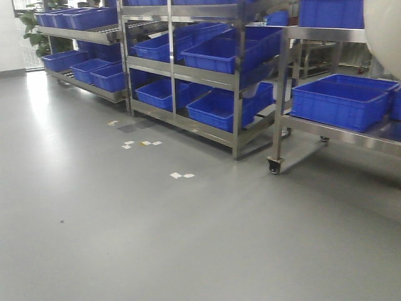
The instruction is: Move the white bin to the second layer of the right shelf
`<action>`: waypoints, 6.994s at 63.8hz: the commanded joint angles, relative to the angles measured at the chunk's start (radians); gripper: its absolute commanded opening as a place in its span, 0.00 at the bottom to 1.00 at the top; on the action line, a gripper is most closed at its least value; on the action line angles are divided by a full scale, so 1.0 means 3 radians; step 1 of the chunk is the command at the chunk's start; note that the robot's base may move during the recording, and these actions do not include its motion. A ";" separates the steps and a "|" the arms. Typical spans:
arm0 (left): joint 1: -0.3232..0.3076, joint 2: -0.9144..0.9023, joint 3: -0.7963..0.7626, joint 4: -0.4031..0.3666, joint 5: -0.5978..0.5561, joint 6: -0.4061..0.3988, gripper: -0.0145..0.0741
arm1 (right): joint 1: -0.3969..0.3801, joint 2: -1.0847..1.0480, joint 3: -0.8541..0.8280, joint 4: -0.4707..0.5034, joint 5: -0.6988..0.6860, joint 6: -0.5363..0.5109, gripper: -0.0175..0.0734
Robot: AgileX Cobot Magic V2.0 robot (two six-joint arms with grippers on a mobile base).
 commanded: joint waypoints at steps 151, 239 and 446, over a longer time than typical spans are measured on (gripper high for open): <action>-0.0019 -0.0006 0.0123 -0.0004 -0.0287 -0.0024 0.26 | -0.0025 0.0007 -0.0099 -0.0001 -0.0309 0.0008 0.25; -0.0019 -0.0006 0.0123 -0.0004 -0.0287 -0.0024 0.26 | -0.0025 0.0007 -0.0099 -0.0001 -0.0309 0.0008 0.25; -0.0019 -0.0006 0.0123 -0.0004 -0.0287 -0.0024 0.26 | -0.0025 0.0007 -0.0099 -0.0001 -0.0309 0.0008 0.25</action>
